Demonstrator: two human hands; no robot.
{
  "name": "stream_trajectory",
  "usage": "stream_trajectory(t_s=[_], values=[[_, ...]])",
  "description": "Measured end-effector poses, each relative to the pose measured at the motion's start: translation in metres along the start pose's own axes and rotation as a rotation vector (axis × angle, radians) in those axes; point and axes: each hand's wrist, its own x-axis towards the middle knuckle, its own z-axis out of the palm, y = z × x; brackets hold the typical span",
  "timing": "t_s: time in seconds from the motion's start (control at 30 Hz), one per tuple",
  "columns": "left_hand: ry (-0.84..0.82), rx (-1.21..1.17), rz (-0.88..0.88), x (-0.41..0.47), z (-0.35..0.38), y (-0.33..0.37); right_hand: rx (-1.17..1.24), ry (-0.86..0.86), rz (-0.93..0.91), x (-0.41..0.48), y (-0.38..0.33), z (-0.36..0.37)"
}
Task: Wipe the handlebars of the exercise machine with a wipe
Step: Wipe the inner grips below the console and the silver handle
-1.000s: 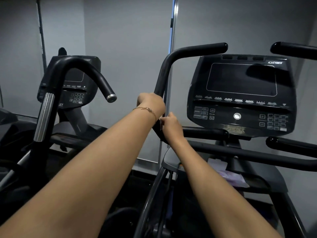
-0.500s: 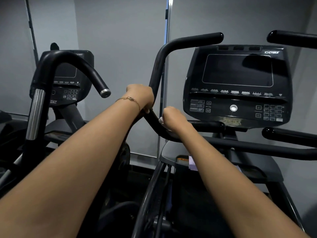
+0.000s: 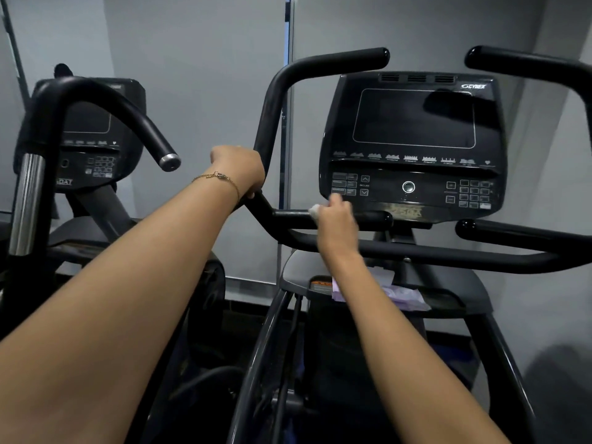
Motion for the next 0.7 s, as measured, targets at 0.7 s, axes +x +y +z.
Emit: stream_trajectory(t_s=[0.7], values=[[-0.009, 0.158, -0.006, -0.021, 0.004, 0.025, -0.202, -0.094, 0.097, 0.010, 0.027, -0.037]])
